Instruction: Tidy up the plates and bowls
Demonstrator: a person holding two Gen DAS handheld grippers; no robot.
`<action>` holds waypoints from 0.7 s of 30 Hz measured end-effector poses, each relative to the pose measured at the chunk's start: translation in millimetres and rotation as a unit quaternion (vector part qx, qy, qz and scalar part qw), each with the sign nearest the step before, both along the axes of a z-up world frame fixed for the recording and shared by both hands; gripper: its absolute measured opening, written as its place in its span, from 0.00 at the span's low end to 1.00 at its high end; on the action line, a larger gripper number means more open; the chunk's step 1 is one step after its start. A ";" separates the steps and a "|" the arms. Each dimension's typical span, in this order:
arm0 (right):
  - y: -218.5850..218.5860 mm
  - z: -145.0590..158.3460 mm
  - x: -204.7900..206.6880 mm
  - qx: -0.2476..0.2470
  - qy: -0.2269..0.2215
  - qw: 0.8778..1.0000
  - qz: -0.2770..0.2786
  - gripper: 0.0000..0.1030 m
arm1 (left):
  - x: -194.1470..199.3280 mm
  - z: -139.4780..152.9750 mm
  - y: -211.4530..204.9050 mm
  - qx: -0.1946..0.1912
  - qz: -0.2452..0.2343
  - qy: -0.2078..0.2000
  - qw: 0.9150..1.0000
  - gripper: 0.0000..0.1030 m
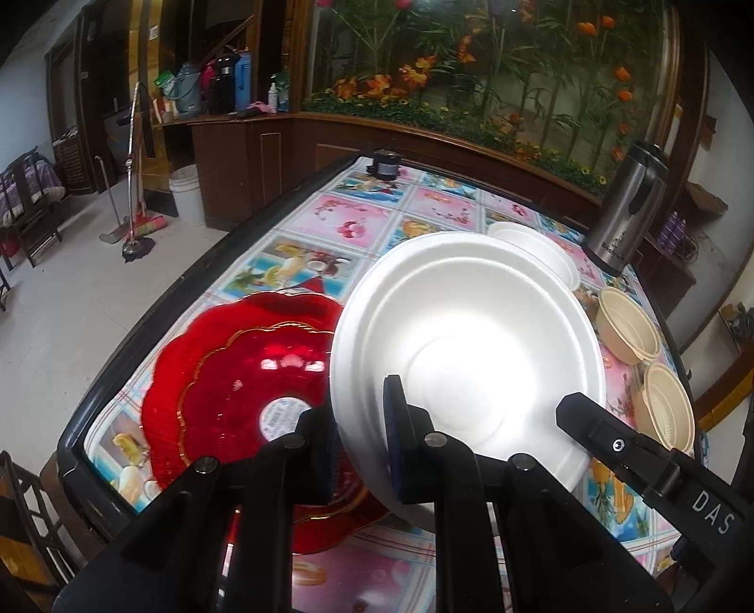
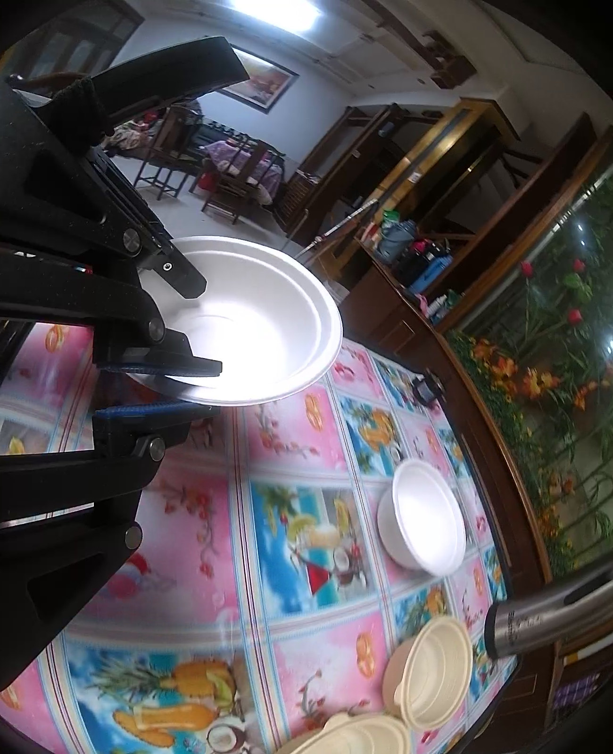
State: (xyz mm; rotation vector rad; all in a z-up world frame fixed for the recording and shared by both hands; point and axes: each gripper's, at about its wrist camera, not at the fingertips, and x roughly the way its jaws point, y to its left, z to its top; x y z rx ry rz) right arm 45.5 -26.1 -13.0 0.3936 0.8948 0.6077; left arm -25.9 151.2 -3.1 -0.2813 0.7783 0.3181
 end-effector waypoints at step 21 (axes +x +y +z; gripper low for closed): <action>71.5 -17.4 -5.9 -0.025 0.021 0.997 0.070 0.09 | -14.9 -26.6 56.7 -0.018 0.061 0.029 0.998 0.14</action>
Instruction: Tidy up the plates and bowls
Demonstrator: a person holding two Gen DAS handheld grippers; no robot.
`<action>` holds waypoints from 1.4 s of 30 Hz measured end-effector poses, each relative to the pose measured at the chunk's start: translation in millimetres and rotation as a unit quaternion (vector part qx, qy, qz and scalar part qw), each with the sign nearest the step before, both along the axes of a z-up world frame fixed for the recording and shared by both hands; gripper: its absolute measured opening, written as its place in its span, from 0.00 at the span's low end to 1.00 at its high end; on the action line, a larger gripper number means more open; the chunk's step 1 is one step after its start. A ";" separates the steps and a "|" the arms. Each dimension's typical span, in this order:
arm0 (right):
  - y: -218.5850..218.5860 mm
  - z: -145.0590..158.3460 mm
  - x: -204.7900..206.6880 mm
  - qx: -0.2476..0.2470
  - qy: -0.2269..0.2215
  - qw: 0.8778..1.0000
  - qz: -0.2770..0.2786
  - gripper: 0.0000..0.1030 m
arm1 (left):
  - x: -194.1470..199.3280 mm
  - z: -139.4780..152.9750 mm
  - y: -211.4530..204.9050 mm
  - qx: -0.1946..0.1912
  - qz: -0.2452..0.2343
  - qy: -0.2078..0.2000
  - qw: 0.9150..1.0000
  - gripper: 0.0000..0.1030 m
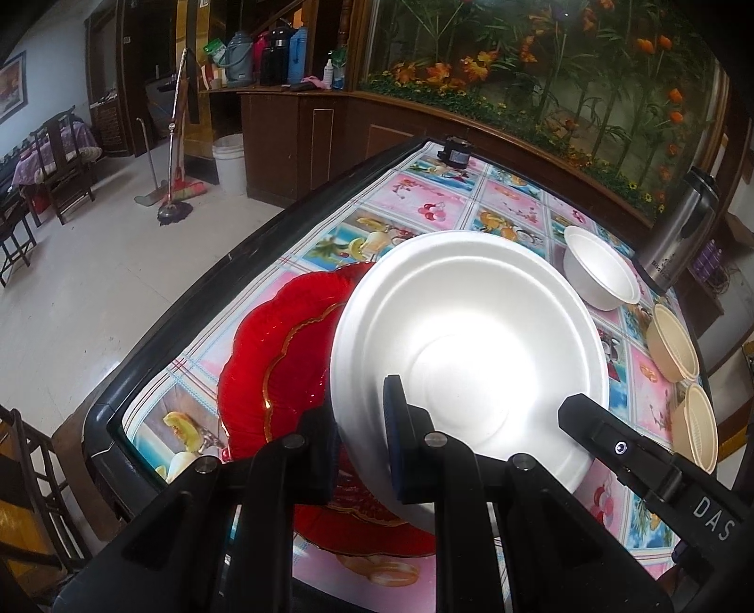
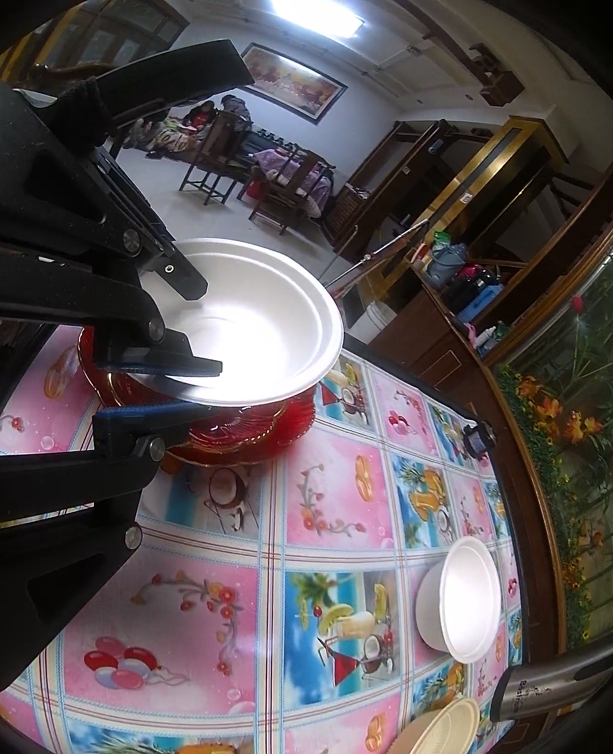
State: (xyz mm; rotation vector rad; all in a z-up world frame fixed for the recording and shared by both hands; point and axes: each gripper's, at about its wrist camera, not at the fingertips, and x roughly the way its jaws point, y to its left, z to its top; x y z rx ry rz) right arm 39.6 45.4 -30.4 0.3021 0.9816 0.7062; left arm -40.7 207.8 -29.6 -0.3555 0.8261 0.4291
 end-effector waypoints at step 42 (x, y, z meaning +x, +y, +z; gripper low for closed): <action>34.9 -35.9 11.4 -0.043 0.035 0.998 0.019 0.09 | 11.4 -37.2 19.3 -0.007 0.019 0.050 0.999 0.14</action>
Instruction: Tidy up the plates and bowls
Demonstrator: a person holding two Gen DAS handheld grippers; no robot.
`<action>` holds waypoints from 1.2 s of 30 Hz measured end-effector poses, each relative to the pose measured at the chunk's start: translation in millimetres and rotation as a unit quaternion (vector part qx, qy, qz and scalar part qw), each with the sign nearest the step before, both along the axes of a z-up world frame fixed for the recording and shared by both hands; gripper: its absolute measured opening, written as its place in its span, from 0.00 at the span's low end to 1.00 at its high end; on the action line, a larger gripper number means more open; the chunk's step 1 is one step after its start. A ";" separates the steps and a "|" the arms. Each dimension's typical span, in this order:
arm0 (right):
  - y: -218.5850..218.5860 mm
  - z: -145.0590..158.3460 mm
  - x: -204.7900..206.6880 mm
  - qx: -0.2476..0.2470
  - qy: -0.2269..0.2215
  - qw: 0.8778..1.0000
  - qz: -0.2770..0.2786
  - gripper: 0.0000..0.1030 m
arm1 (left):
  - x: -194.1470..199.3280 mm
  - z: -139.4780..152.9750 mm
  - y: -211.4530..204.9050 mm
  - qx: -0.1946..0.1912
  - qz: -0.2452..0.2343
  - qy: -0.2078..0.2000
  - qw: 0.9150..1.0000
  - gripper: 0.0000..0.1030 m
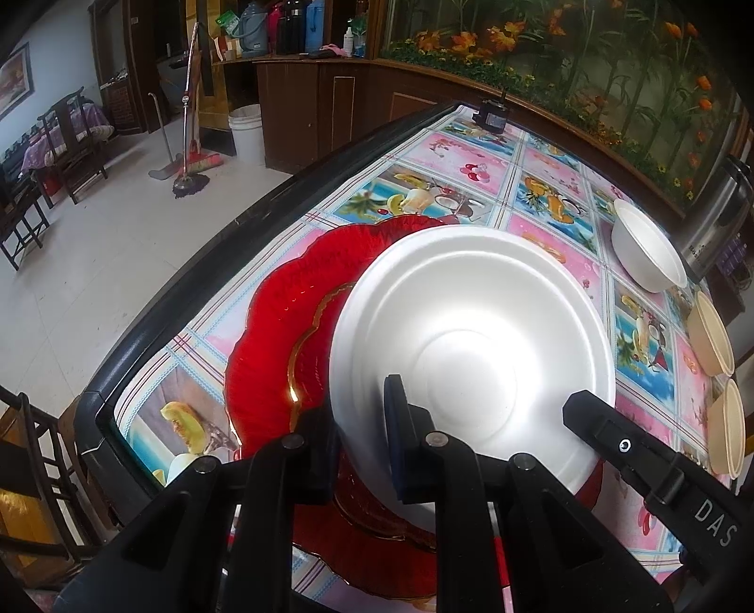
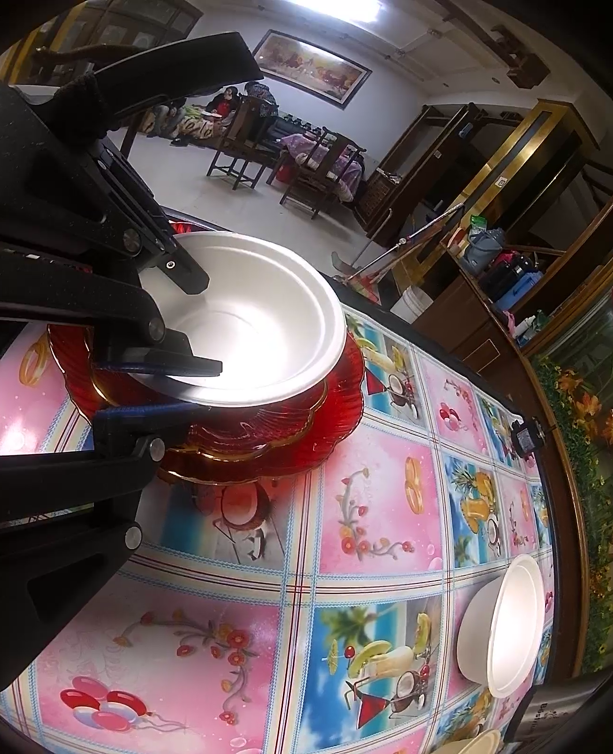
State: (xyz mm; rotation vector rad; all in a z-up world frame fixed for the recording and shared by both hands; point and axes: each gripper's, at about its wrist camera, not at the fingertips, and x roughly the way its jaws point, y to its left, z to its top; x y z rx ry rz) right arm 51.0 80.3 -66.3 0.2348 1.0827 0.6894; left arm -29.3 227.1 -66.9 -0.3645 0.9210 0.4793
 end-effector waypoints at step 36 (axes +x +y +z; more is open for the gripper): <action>6.3 -7.7 1.4 -0.019 0.005 1.000 0.005 0.14 | -2.8 -5.7 4.1 -0.014 0.009 0.014 1.000 0.19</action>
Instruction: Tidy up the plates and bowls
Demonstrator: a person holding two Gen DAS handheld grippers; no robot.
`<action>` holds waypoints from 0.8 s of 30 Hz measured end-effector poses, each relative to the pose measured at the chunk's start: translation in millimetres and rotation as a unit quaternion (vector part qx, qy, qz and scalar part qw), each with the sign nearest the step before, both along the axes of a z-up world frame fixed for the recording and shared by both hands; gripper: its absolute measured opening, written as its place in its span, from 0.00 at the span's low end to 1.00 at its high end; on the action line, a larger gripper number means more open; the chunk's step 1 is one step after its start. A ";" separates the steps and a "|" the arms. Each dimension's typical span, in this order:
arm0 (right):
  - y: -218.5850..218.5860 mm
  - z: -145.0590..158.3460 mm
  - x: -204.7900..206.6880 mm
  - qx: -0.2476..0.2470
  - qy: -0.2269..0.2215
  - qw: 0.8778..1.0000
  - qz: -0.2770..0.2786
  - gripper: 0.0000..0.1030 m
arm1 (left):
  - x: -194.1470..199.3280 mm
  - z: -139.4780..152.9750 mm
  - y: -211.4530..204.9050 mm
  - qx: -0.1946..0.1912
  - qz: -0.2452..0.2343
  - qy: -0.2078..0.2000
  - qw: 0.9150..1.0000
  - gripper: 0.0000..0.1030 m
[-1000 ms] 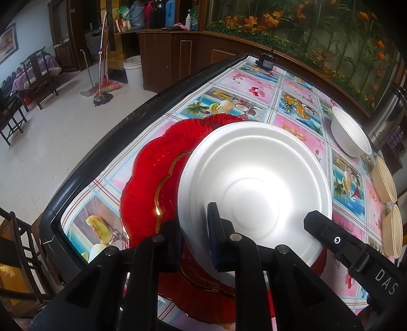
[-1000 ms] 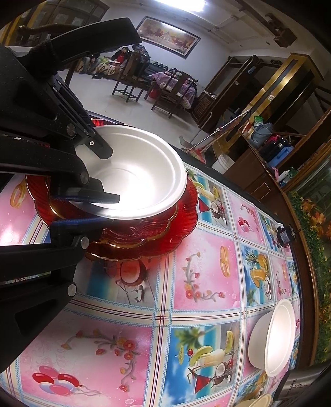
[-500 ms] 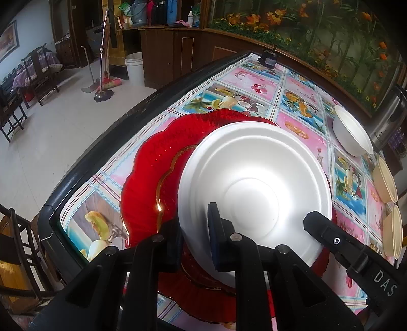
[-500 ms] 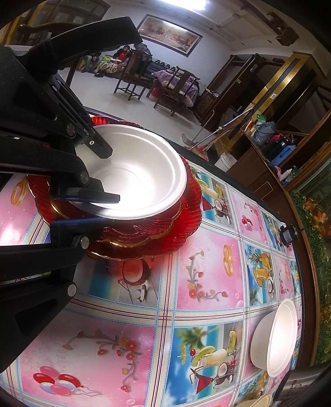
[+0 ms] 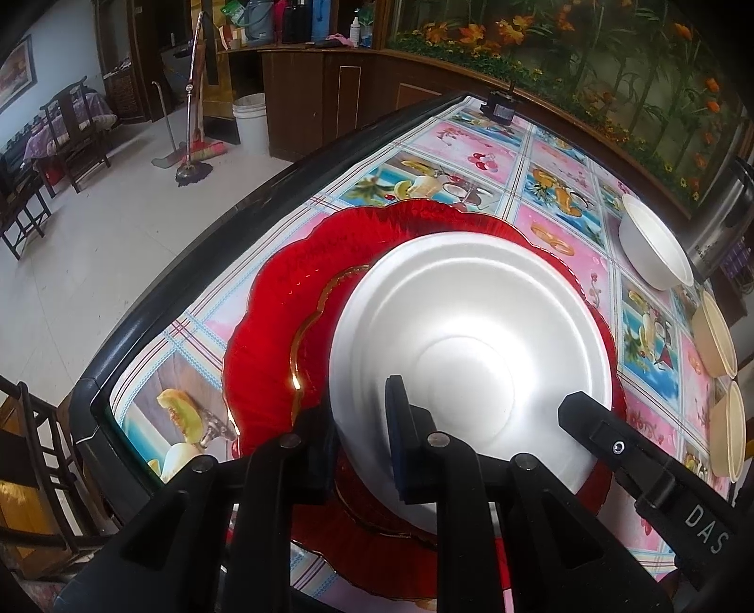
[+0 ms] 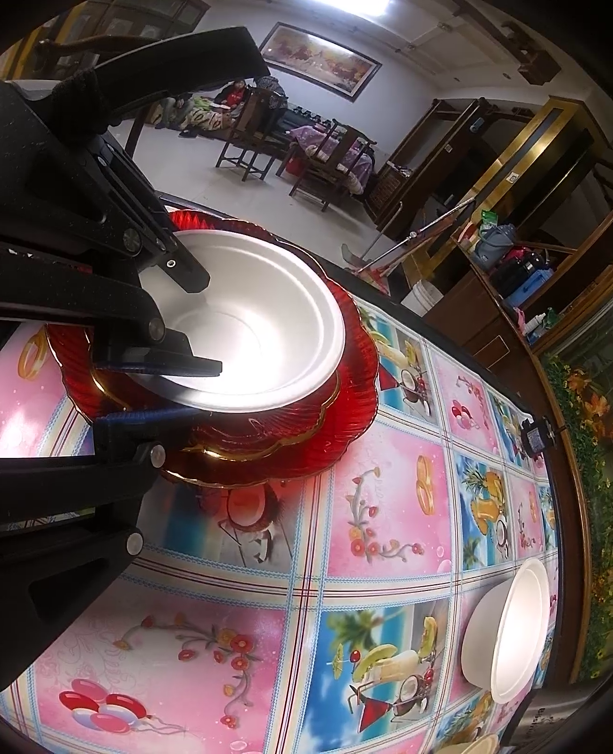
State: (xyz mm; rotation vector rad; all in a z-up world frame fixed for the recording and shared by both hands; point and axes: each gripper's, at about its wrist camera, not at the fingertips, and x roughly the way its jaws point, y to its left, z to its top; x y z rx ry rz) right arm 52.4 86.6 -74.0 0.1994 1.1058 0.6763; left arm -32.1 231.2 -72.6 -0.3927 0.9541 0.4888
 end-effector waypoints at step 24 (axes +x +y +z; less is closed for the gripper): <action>-53.0 33.5 -7.3 0.072 -0.019 0.996 -0.038 0.61 | -14.0 55.4 -26.3 -0.004 0.002 -0.103 0.995 0.72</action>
